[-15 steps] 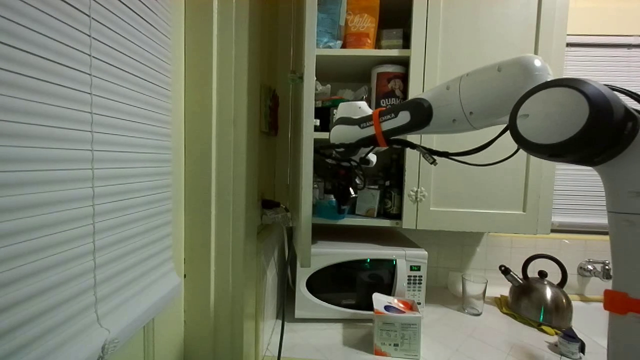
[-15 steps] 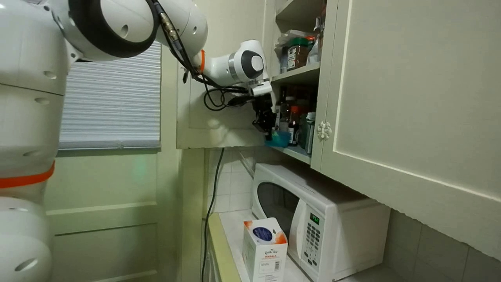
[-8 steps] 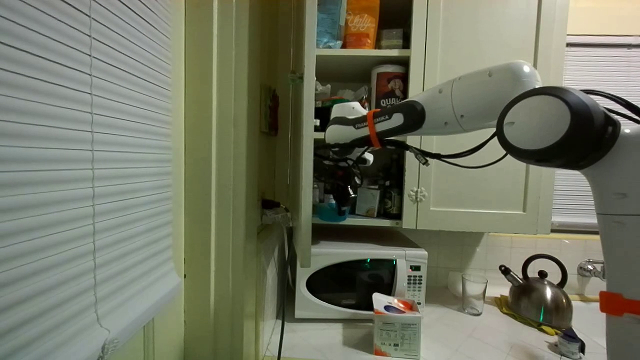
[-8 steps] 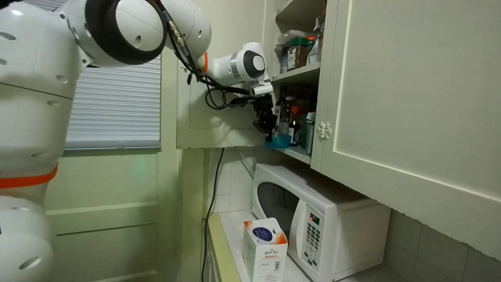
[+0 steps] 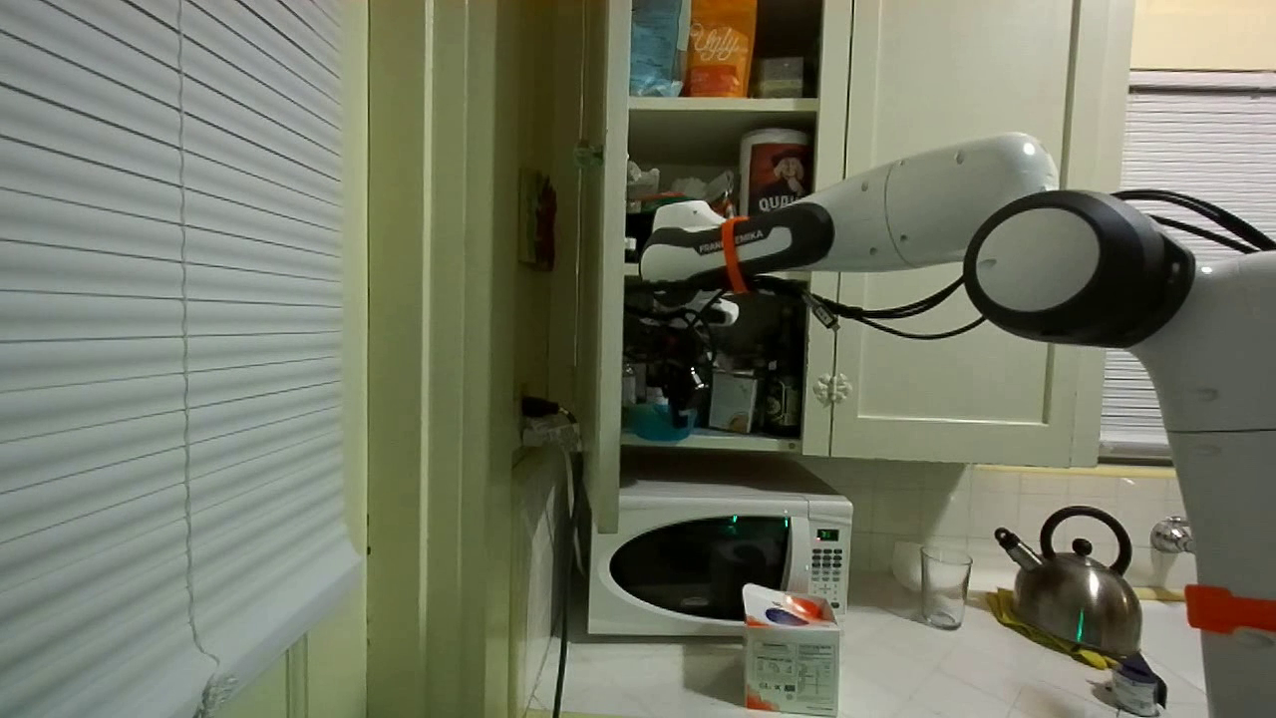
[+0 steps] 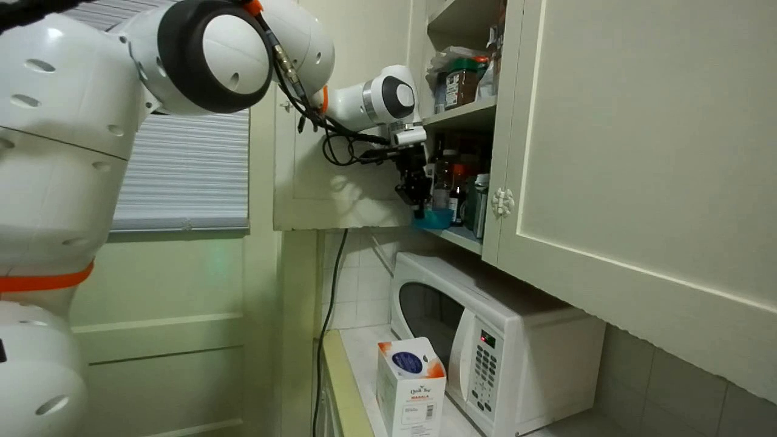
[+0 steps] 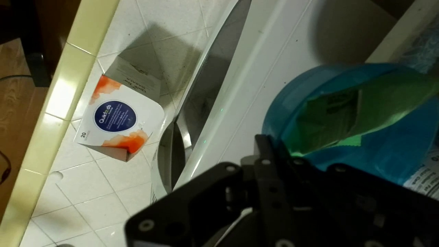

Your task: Put the bowl in the top cabinet

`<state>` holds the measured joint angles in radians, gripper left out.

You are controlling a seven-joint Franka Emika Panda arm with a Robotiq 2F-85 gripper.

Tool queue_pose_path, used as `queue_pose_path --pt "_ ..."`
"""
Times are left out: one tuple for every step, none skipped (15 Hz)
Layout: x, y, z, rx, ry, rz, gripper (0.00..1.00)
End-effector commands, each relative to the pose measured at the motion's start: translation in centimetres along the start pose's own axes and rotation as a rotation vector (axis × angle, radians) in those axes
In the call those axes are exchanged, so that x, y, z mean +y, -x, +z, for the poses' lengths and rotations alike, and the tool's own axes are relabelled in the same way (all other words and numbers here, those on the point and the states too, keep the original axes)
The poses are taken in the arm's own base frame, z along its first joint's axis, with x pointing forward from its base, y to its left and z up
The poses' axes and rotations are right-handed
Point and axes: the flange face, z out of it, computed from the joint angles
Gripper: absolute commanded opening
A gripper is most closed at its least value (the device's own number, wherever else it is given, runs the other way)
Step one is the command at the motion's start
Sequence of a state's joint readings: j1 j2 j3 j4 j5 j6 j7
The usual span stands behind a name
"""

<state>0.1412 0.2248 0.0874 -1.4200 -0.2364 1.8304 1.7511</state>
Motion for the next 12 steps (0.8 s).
queue_pose_path --pt "-1.1 -0.1 0.3 0.021 0.029 0.011 0.01" --pt "-1.3 -0.3 0.4 0.022 0.03 0.016 0.01" --pt "-1.5 -0.4 0.5 0.021 0.032 0.019 0.01" --pt "-1.7 -0.5 0.5 0.021 0.031 0.022 0.01" --pt "-2.0 -0.5 0.6 0.02 0.032 0.025 0.01" --pt "-2.2 -0.6 0.7 0.02 0.031 0.027 0.01" --pt "-2.4 -0.6 0.9 0.02 0.032 0.029 0.01" --pt "-2.7 -0.6 1.0 0.02 0.031 0.031 0.01" --pt "-2.9 -0.7 1.1 0.022 0.03 0.035 0.01" --pt "-3.1 -0.7 1.2 0.023 0.03 0.036 0.01" --pt "-3.3 -0.8 1.2 0.024 0.029 0.04 0.01" --pt "-3.4 -0.9 1.4 0.024 0.028 0.043 0.01"
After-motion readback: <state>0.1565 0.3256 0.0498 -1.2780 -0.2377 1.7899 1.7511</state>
